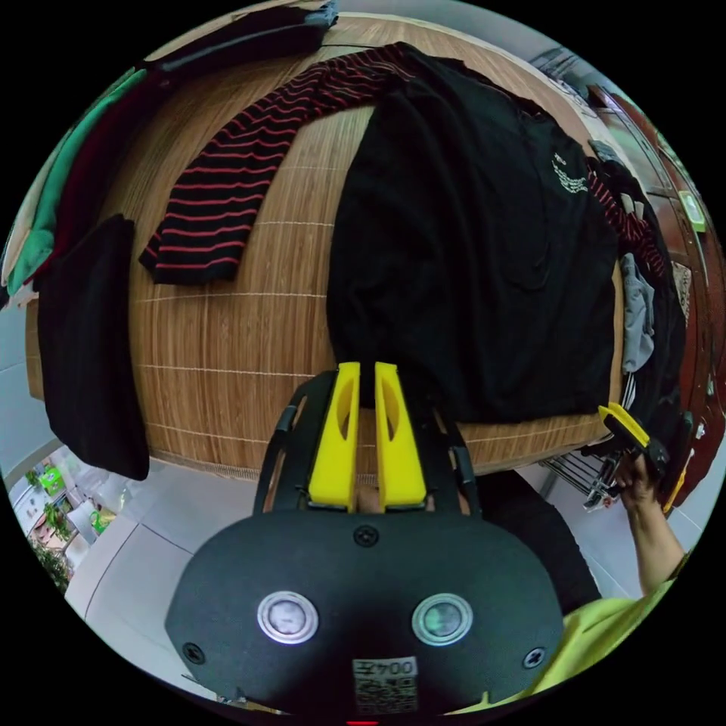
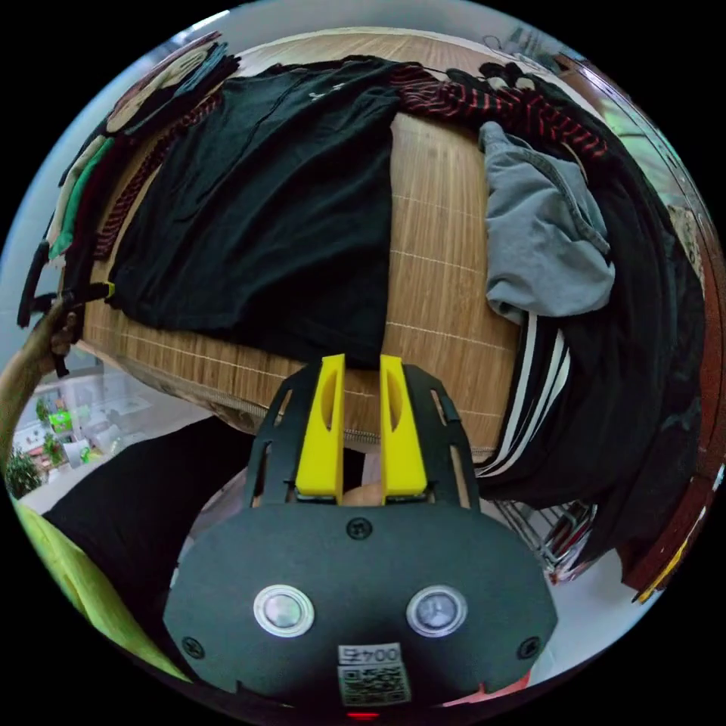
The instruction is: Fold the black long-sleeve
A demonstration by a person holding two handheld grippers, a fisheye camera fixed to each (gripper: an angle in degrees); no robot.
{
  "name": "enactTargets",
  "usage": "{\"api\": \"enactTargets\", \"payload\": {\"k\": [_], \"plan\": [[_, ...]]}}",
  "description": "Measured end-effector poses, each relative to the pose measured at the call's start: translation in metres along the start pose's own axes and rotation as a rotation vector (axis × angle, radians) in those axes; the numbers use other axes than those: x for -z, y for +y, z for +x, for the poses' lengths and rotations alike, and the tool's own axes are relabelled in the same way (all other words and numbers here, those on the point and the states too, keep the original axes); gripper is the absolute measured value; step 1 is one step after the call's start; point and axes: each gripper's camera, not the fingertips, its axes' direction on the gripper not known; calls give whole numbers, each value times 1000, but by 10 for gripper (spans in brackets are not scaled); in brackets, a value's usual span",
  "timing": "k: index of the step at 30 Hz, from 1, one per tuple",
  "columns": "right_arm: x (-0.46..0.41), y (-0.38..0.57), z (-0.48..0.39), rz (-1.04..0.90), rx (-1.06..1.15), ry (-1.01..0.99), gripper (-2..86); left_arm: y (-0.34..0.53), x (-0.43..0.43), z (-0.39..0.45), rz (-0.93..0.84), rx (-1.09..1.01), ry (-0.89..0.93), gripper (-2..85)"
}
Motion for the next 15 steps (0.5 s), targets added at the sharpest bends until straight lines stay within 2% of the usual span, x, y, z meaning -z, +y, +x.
{"api": "enactTargets", "payload": {"k": [3,9,15], "plan": [[2,-3,-11,5,89,50,38,-1,19,-12,-18,7,71,33],[18,-5,50,4,62,-92,16,7,49,-51,-88,21,220,27],[29,-1,88,-50,179,10,17,32,51,-85,-144,18,409,24]]}}
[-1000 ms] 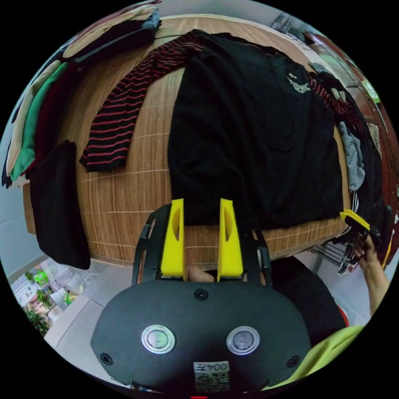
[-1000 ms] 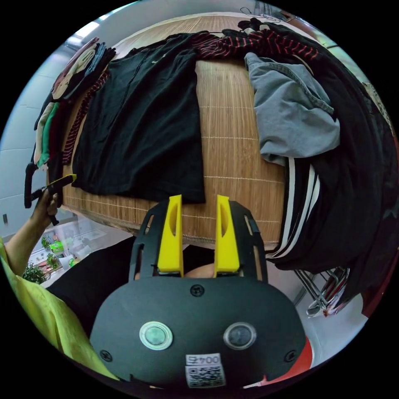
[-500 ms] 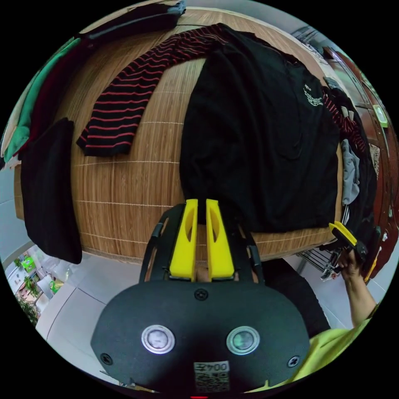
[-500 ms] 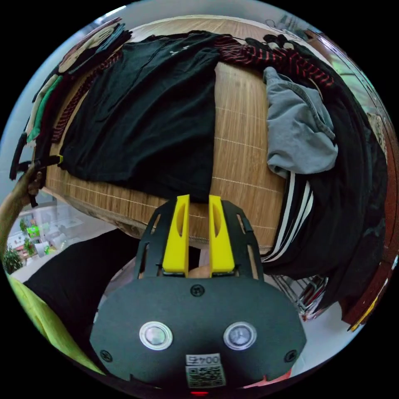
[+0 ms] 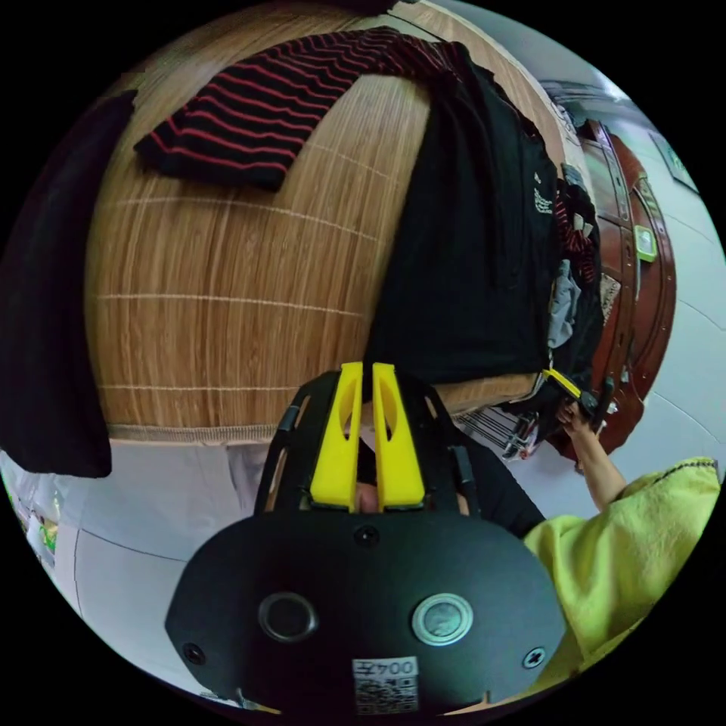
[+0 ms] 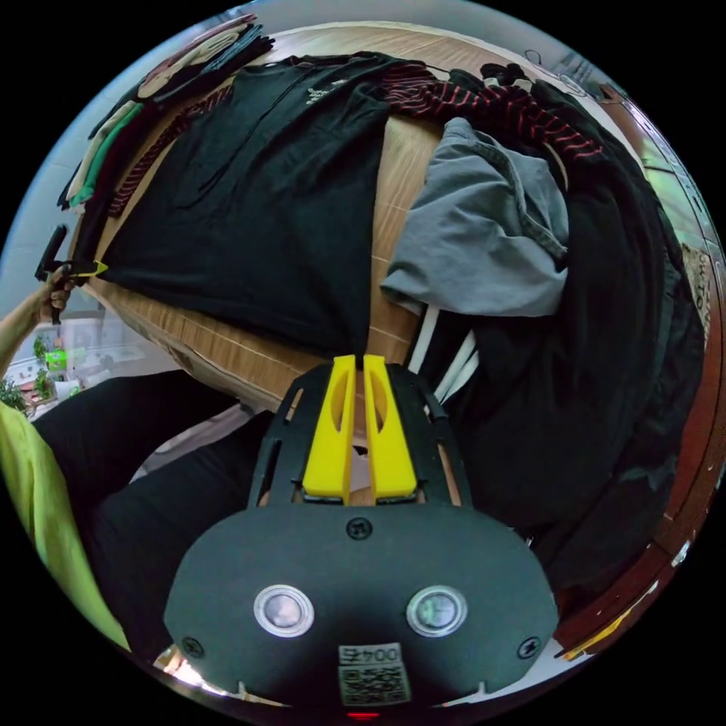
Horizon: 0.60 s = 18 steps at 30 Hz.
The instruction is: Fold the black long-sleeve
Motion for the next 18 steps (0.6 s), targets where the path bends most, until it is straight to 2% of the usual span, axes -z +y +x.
{"api": "enactTargets", "payload": {"k": [4,11,15,16,18], "plan": [[-13,-3,-1,-49,12,-62,28,17,-10,-1,-34,-30,-8,24],[-16,5,-20,-85,-32,25,55,38,-16,-10,-44,-17,-21,16],[-1,17,-16,-104,-82,144,78,58,-9,-17,-74,-2,-197,5],[13,18,-16,-55,-101,144,79,62,-1,-9,-22,-6,-268,4],[32,14,-25,44,-99,134,76,63,14,21,141,-76,-283,3]]}}
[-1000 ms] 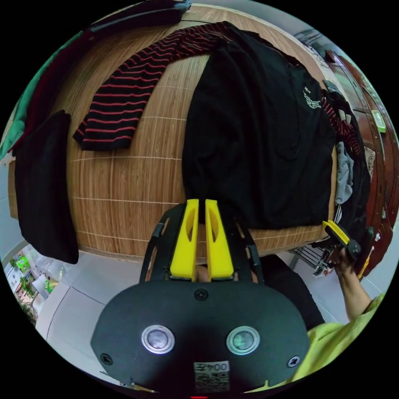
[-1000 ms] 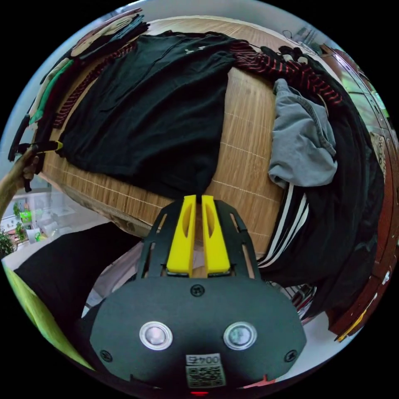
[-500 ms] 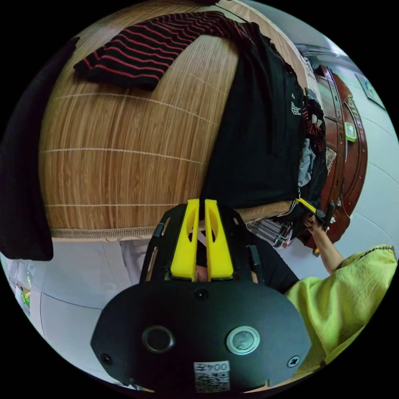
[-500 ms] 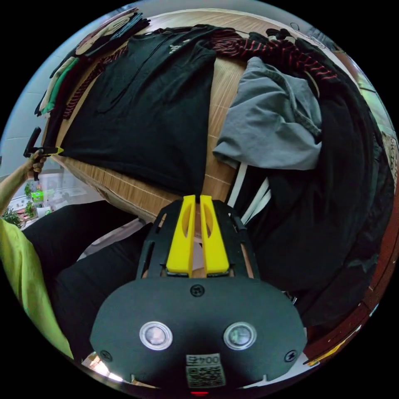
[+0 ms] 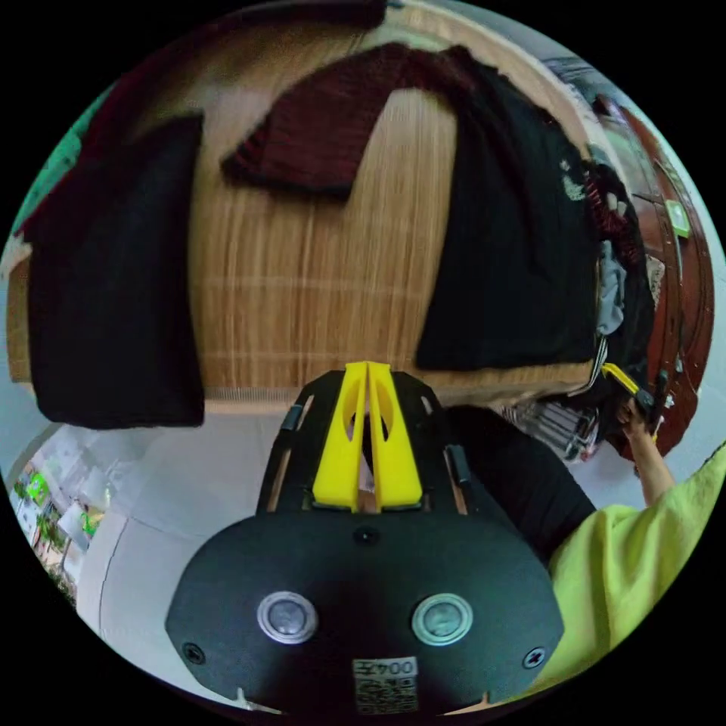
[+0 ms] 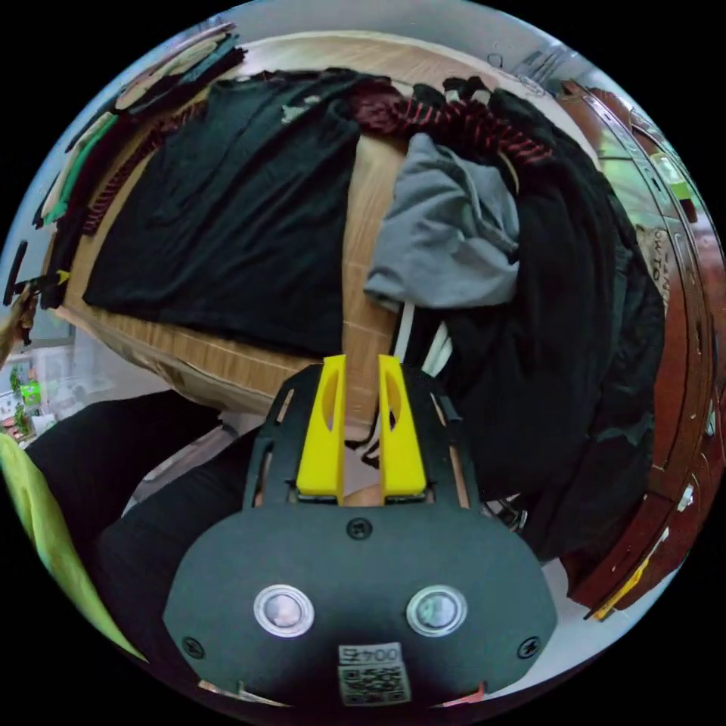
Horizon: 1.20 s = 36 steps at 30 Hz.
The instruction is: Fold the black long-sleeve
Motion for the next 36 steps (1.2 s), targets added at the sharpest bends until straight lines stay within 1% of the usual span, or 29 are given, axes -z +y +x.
{"api": "enactTargets", "payload": {"k": [1,2,3,4,5,7,9,10,11,12,14,16,17,19,20,21,23,24,25,27,29,30,32,33,34,35,36], "plan": [[7,-7,-10,45,15,-18,71,-11,5,27,93,-71,8,2],[8,-17,-25,68,43,-38,67,-18,5,42,130,-119,3,2],[7,-23,-33,77,63,-42,65,-35,-2,76,188,-231,-35,2],[3,-35,-50,83,102,-27,61,-54,-15,108,236,-325,-98,2],[-2,-46,-65,82,133,-1,56,-65,-22,121,252,-361,-132,2],[-11,-58,-78,90,147,15,51,-102,-56,153,304,-422,-267,3],[-24,-64,-81,61,127,33,48,-125,-83,160,278,-410,-367,3],[-33,-62,-80,43,116,31,44,-135,-102,156,215,-391,-440,3],[-32,-55,-76,76,105,12,43,-138,-112,152,171,-383,-469,3],[-32,-53,-73,70,98,4,43,-133,-121,142,178,-388,-479,3],[-30,-46,-62,53,63,-52,49,-124,-125,120,180,-335,-485,3],[-23,-41,-55,55,30,-79,52,-110,-120,93,233,-265,-395,2],[-14,-37,-50,91,8,-82,53,-107,-118,88,247,-239,-391,2],[-5,-32,-42,117,-25,-93,54,-92,-111,82,299,-157,-431,2],[-6,-30,-39,110,-37,-90,55,-87,-110,84,314,-153,-436,2],[-9,-29,-39,99,-38,-87,56,-75,-114,92,340,-180,-436,2],[-29,-24,-44,9,-12,-90,59,-57,-136,107,307,-287,-419,3],[-30,-20,-47,25,-4,-76,58,-48,-162,112,222,-353,-444,3],[-29,-15,-50,50,18,-53,58,-41,-190,107,140,-385,-517,4],[-25,-15,-48,15,12,-57,64,-29,-197,95,201,-413,-551,4],[-12,-8,-40,35,-28,-69,63,-36,-195,78,173,-369,-566,4],[-8,-6,-38,48,-35,-74,63,-37,-188,70,202,-345,-579,4],[2,-8,-40,91,-30,-92,63,-32,-177,73,266,-378,-554,4],[1,-10,-43,95,-16,-92,64,-26,-179,82,280,-456,-507,4],[-5,-13,-51,75,21,-76,65,-21,-194,88,245,-528,-504,4],[-15,-15,-60,29,59,-54,65,-20,-205,87,210,-545,-513,4],[-20,-14,-63,3,74,-44,65,-18,-229,78,121,-552,-528,4]]}}
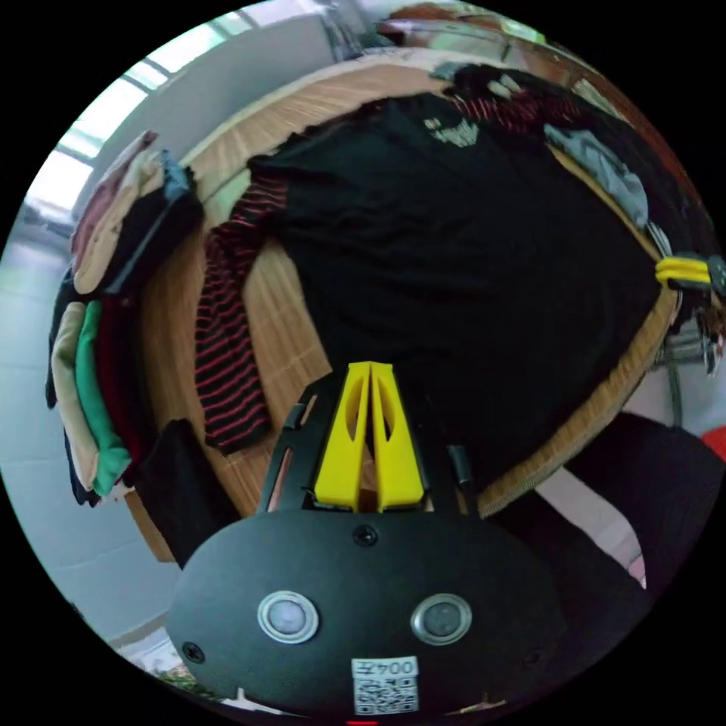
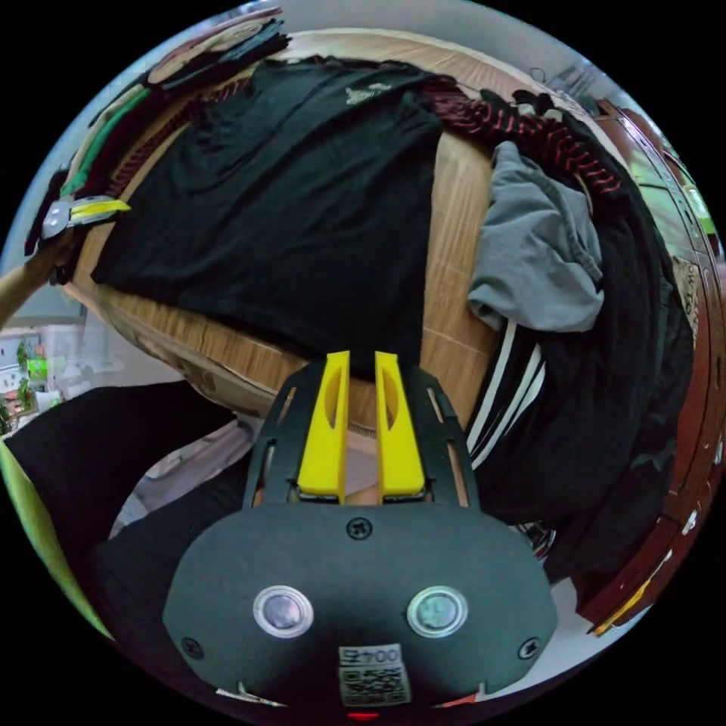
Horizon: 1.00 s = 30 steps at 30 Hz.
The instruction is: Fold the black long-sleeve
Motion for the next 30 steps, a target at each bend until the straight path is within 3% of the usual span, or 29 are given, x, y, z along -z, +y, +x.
{"api": "enactTargets", "payload": {"k": [4,6,10,17,30], "plan": [[11,17,6,13,-30,-27,66,22,-27,-26,-26,80,-37,4],[24,21,1,54,5,-1,66,22,-14,-28,56,65,-17,4],[32,10,-36,108,250,82,60,5,-7,19,164,-137,118,4],[19,-3,-77,104,636,151,58,-6,-51,65,149,-299,206,4],[16,-18,-76,88,682,157,5,-5,-106,38,112,-308,247,5]]}}
